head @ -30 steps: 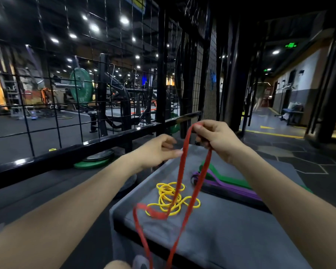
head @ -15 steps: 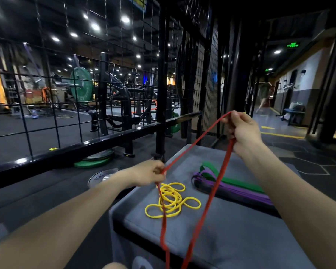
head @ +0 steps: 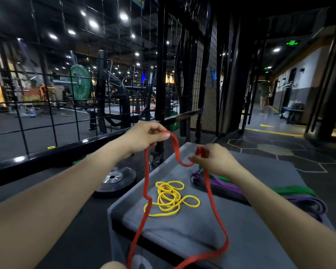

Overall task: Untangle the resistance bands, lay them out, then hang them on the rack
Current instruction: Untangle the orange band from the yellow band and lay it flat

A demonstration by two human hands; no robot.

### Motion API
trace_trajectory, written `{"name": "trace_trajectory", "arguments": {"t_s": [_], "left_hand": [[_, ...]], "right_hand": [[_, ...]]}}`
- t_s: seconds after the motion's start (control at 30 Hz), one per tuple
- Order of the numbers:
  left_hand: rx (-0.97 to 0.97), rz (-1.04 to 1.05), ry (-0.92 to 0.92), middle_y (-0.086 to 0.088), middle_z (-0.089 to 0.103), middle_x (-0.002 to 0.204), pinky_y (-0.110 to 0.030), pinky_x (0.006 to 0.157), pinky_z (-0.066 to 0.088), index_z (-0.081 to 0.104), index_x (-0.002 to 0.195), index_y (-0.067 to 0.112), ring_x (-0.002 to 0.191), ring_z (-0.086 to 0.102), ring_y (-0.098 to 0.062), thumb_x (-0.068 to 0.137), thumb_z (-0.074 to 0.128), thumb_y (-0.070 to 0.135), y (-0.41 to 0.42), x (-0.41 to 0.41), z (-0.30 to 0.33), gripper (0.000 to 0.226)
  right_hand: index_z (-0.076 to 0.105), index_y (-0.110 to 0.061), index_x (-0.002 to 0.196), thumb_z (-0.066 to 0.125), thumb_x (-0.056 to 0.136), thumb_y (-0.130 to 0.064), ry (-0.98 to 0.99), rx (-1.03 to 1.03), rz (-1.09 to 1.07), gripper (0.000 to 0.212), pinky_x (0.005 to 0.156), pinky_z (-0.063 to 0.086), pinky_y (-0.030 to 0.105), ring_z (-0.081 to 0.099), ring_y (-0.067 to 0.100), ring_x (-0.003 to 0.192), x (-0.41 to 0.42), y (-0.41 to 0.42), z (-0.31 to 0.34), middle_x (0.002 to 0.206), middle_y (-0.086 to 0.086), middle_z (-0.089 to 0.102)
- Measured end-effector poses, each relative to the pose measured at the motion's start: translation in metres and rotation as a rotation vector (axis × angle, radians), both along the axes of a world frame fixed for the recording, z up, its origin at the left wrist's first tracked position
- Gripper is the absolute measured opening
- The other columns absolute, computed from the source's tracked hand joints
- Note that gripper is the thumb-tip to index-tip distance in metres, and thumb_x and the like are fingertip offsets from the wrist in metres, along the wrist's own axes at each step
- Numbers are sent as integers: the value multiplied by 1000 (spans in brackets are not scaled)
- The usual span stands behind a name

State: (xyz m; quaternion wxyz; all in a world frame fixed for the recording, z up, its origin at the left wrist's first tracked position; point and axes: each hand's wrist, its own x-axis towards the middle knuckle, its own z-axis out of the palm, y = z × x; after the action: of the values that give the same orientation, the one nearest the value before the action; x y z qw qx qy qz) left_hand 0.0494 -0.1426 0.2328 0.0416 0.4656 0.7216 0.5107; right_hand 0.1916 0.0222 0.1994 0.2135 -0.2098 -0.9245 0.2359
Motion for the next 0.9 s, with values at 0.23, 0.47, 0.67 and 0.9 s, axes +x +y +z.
{"name": "trace_trajectory", "arguments": {"t_s": [0.23,0.47,0.67,0.9], "left_hand": [[44,-74,-2,3,52,62,-12,51,37,65,78,21,50,43,-3,85,65,22,4,12,17,7],[19,-95,24,5,50,54,-13,47,35,67,74,19,45,40,-1,85,65,19,-5,10,16,10],[30,-167,-60,10,60,65,-10,51,40,61,101,21,55,50,3,81,66,1,-10,11,2,28],[-232,-32,10,5,54,66,-19,62,40,53,89,20,57,49,-2,84,64,3,-25,-9,-52,21]], "right_hand": [[46,-8,117,61,81,-52,253,551,-133,59,88,39,41,44,31,113,-19,-54,29,120,11,51],[53,-13,107,54,89,-40,316,611,-57,32,68,42,36,51,28,106,-19,-62,41,110,7,55],[66,-13,84,69,79,-26,426,246,45,14,73,51,39,62,27,81,-28,-51,45,83,9,68],[69,-15,85,61,81,-12,555,-94,-294,10,82,54,41,66,31,89,-27,1,42,90,14,70]]}}
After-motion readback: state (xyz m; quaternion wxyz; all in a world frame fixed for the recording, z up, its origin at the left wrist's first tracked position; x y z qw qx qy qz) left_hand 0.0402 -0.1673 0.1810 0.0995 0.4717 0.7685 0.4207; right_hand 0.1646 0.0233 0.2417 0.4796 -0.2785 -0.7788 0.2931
